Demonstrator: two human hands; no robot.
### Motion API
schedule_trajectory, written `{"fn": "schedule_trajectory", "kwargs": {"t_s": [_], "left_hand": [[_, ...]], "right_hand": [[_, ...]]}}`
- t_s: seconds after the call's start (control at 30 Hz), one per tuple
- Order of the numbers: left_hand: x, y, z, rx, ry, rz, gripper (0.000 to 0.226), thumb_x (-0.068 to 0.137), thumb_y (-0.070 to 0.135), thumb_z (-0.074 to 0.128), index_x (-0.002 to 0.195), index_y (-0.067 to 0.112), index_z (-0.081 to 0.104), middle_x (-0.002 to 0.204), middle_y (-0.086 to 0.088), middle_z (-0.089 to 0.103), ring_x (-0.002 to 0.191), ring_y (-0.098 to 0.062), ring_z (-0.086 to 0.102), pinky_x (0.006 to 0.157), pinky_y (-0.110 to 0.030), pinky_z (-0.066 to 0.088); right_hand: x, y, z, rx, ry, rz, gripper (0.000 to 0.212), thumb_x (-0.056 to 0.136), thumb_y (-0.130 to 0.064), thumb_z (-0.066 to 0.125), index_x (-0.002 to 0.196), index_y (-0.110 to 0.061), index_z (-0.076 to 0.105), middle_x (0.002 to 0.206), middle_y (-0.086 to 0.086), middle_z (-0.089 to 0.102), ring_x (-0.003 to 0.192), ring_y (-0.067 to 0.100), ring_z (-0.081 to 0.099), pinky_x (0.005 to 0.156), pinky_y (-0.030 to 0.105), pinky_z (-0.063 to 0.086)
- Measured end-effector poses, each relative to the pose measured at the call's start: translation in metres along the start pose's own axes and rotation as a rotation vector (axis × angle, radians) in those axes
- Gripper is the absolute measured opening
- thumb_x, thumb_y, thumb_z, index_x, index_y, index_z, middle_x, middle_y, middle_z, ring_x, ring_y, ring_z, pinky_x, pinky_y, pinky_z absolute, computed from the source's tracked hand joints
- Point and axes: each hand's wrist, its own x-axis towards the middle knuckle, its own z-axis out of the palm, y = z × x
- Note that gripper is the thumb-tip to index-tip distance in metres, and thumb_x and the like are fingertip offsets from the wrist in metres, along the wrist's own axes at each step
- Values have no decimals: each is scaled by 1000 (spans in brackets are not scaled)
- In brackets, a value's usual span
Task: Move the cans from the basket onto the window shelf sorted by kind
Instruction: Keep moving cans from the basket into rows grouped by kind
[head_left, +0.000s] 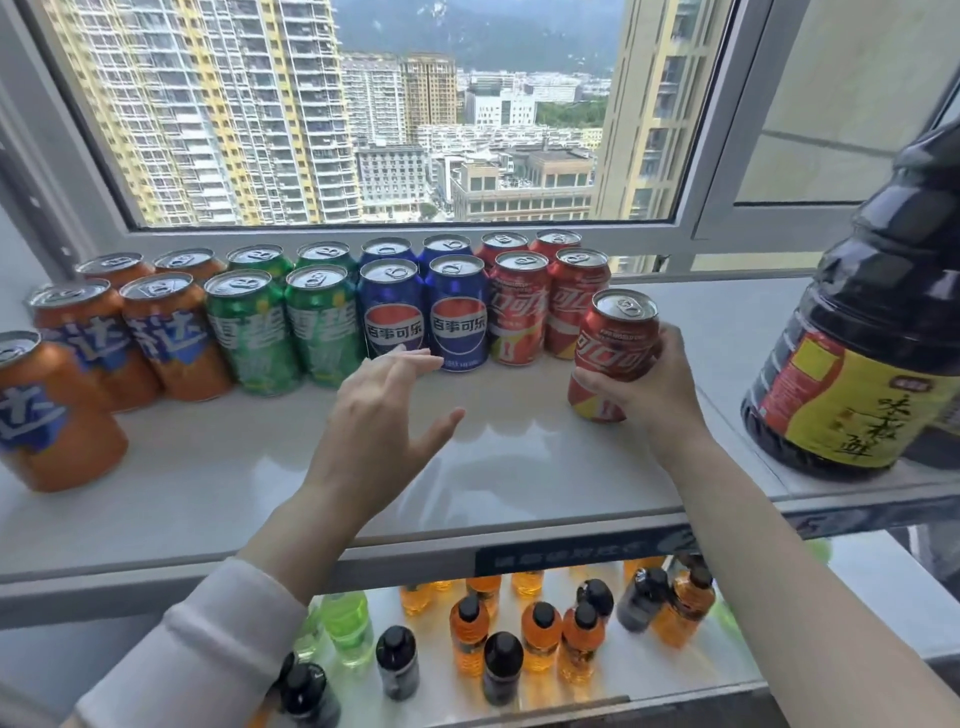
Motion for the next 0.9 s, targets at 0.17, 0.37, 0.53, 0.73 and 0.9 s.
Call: {"fn": "schedule_trajectory", "kwargs": {"t_s": [0.17,0.37,0.53,0.73,0.9], "left_hand": [[3,-1,5,52,-27,9,58,80,54,43,118,12,56,118,-7,61,116,-27,54,101,-44,38],[5,-2,6,76,-34,19,57,80,53,43,118,13,56,117,-7,62,113,-28,56,102,-46,37],[4,-7,6,92,-63,47,54,79,50,46,115,11,59,114,-9,64,109,-30,58,97,-43,41],[19,8,8,117,-224,78,46,86,41,57,125,18,49,126,0,56,115,-19,53,95,-30,39],[68,56,28,-242,-269,-41,61,85,41,62,136,17,38,133,-4,50,118,-18,51,100,-35,44]], "right_hand": [[5,7,10,-37,58,-35,76,59,-18,86,118,-21,38,122,-1,52,111,13,53,95,31,47],[16,12,17,-106,131,-41,85,55,-27,87,124,-17,37,127,4,51,117,18,51,101,39,43],[19,14,20,-130,124,-45,89,55,-28,88,126,-17,34,130,3,49,120,18,49,102,39,41],[16,11,12,-140,29,-4,92,61,-24,85,132,-19,28,135,6,44,122,19,47,103,39,41],[11,6,-13,-121,-7,54,92,60,-29,85,136,-17,35,136,3,45,121,17,47,99,36,43]]}}
